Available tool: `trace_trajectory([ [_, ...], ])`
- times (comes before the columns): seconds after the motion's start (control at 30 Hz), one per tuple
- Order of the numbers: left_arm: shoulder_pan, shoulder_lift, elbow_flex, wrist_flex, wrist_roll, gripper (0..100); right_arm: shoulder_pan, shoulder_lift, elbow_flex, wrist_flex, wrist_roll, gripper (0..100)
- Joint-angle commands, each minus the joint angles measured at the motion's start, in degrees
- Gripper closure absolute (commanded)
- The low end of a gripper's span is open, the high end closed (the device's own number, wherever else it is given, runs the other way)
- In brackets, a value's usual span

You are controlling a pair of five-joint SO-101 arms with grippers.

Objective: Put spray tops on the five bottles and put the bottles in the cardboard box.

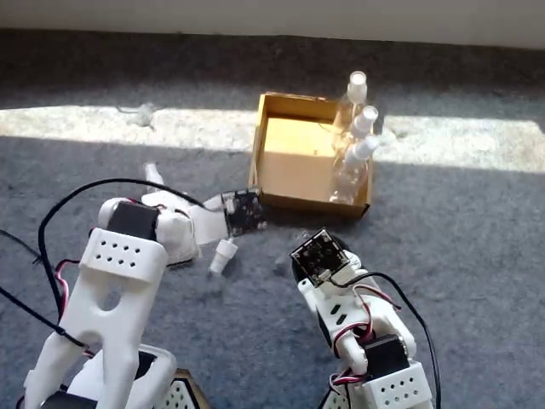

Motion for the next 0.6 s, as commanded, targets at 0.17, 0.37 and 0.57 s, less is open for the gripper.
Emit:
trace_trajectory([
  [0.17, -1.8, -1.45, 11.12, -7.38, -45.8, 81, 0.66, -0.31, 8.48, -1.01, -0.44, 99.4],
  [0.37, 5.49, -1.45, 15.16, -18.81, -45.19, 79, 0.66, -0.31, 8.48, -1.01, -0.44, 99.4],
  [0.57, 4.7, -1.45, 13.41, -34.2, -11.78, 79, 0.66, -0.31, 8.48, -1.01, -0.18, 99.4],
])
